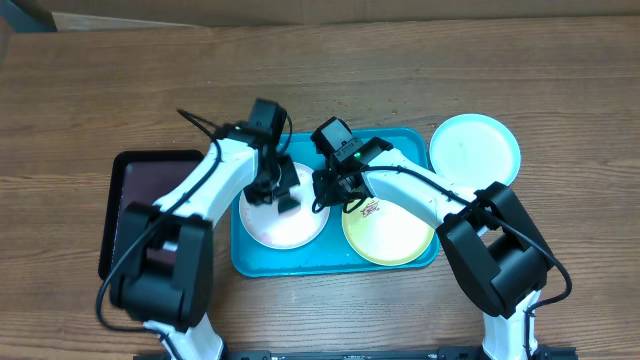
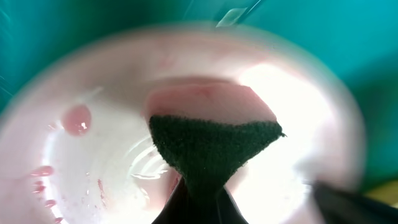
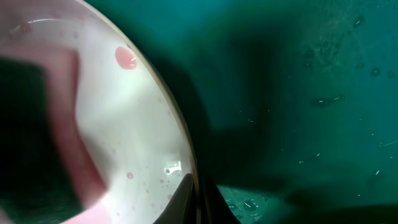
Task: Clean dirty plates on tray and stack at the side
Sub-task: 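Scrub the white plate with the sponge while right gripper holds rim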
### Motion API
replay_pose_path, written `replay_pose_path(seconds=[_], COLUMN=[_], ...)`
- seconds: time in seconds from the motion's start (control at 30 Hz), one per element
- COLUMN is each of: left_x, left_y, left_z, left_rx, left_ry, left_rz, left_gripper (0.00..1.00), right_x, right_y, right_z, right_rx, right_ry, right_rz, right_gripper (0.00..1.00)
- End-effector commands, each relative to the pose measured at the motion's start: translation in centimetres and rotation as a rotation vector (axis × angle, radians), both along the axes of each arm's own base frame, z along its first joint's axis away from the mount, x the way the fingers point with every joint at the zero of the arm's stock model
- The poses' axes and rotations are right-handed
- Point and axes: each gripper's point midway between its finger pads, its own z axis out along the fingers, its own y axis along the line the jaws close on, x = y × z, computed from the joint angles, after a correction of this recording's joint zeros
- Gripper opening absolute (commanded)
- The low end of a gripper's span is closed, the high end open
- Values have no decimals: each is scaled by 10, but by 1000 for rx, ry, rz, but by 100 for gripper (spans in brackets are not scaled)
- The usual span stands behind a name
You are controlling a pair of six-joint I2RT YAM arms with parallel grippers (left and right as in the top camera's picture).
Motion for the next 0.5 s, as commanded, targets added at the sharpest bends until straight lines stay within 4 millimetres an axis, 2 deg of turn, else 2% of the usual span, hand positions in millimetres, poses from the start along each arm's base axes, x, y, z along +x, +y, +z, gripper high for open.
replay_pose_path(seconds=[0.0, 0.1, 0.2, 0.3, 0.47], left_x=[-21, -27, -29, -29, -21], left_y=[9, 31, 60, 86, 122], left_z=[-26, -29, -24, -10, 28], left_rx=[30, 135, 257, 354, 481], left_ry=[105, 129, 144, 167, 178], left_rz=[-8, 7, 30, 55, 151], left_gripper=[4, 4, 4, 4, 4], right_x=[5, 5, 5, 5, 5], right_y=[-1, -1, -2, -3, -4], right_z=[4, 4, 4, 3, 3], right_rx=[-1, -1, -3, -11, -16], right_ry=[-23, -23, -21, -22, -22], right_rz=[0, 0, 0, 0, -1], right_gripper=[4, 4, 4, 4, 4])
